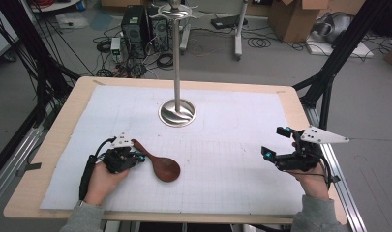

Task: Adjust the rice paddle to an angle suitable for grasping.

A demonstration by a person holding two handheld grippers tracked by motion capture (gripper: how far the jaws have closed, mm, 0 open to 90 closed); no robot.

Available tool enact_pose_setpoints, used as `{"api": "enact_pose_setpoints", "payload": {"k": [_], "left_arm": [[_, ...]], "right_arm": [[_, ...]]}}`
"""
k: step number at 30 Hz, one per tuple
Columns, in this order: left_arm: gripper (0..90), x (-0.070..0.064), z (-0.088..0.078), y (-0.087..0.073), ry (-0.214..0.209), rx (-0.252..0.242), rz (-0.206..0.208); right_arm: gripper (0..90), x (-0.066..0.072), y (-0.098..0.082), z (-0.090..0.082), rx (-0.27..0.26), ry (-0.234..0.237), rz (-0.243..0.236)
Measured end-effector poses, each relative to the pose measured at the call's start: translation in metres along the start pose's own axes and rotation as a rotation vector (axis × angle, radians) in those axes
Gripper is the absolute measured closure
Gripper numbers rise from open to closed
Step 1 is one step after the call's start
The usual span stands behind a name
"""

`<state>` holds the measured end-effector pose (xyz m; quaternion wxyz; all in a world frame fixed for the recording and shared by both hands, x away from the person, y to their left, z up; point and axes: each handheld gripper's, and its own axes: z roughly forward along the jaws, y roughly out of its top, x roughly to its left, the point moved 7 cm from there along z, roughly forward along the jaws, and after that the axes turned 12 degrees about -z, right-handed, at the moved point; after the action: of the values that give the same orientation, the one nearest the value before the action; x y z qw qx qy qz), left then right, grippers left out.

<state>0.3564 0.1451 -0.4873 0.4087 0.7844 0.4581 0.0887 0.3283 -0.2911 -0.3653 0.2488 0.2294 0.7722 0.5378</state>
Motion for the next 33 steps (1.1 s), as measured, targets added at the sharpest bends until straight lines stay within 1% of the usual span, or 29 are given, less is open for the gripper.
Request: {"api": "enact_pose_setpoints", "payload": {"k": [1, 2, 5, 6, 8, 11, 12, 15, 17, 18, 19, 20, 21, 23, 24, 26, 27, 28, 29, 30, 33], "left_arm": [[89.4, -0.001, 0.001, 0.001, 0.004, 0.002, 0.003], [89.4, 0.000, 0.003, 0.003, -0.003, 0.005, -0.003], [89.4, 0.000, 0.004, 0.004, -0.011, 0.002, -0.008], [89.4, 0.000, 0.006, 0.005, -0.016, 0.004, -0.008], [89.4, 0.000, 0.007, 0.006, -0.013, 0.006, -0.006], [89.4, 0.000, 0.010, 0.009, -0.009, 0.007, -0.002], [89.4, 0.000, 0.011, 0.010, -0.014, 0.001, -0.004], [89.4, 0.000, 0.013, 0.011, -0.025, -0.001, -0.009], [89.4, -0.001, 0.015, 0.013, -0.020, 0.001, -0.013], [89.4, -0.002, 0.016, 0.014, -0.010, -0.001, 0.001], [89.4, -0.002, 0.017, 0.014, -0.005, 0.000, 0.006], [89.5, -0.002, 0.017, 0.014, -0.009, 0.002, 0.010], [89.5, -0.001, 0.017, 0.014, -0.012, -0.001, 0.006], [89.4, 0.000, 0.015, 0.015, 0.002, -0.003, 0.000], [89.4, 0.000, 0.014, 0.015, -0.002, -0.009, -0.008], [89.4, -0.003, 0.011, 0.019, -0.010, -0.034, 0.000], [89.4, -0.004, 0.010, 0.020, -0.010, -0.028, -0.001], [89.4, -0.010, 0.009, 0.026, -0.011, -0.035, 0.010], [89.4, -0.010, 0.009, 0.026, -0.011, -0.035, 0.010], [89.4, -0.015, 0.008, 0.029, -0.025, -0.045, 0.009], [89.4, -0.023, 0.011, 0.035, -0.035, -0.038, 0.026]], "right_arm": [[3.0, 0.001, -0.001, -0.001, 0.005, 0.001, 0.003], [3.0, 0.001, -0.002, -0.003, 0.009, -0.001, 0.005], [3.0, 0.001, -0.003, -0.004, 0.013, -0.008, -0.001], [3.0, 0.003, -0.004, -0.007, 0.027, -0.014, -0.005], [3.0, 0.004, -0.004, -0.008, 0.024, -0.014, -0.012], [3.0, 0.004, -0.005, -0.010, 0.024, -0.014, -0.011], [3.0, 0.003, -0.007, -0.011, 0.026, -0.023, -0.006], [3.0, 0.003, -0.010, -0.013, 0.035, -0.028, 0.005], [3.0, 0.003, -0.011, -0.015, 0.033, -0.033, 0.006], [3.0, 0.003, -0.012, -0.016, 0.033, -0.034, 0.008], [3.0, 0.002, -0.012, -0.017, 0.034, -0.038, 0.009], [3.0, 0.002, -0.013, -0.018, 0.034, -0.039, 0.012], [3.0, 0.002, -0.013, -0.019, 0.034, -0.040, 0.015], [3.0, 0.001, -0.013, -0.019, 0.033, -0.042, 0.011], [3.0, 0.002, -0.013, -0.020, 0.034, -0.041, 0.018], [3.0, 0.001, -0.014, -0.019, 0.033, -0.043, 0.018], [3.0, 0.001, -0.014, -0.019, 0.033, -0.043, 0.018], [3.0, 0.001, -0.015, -0.018, 0.036, -0.039, 0.020], [3.0, 0.001, -0.015, -0.018, 0.036, -0.039, 0.020], [3.0, 0.002, -0.016, -0.017, 0.041, -0.036, 0.020], [3.0, 0.002, -0.016, -0.017, 0.043, -0.034, 0.016]]}}
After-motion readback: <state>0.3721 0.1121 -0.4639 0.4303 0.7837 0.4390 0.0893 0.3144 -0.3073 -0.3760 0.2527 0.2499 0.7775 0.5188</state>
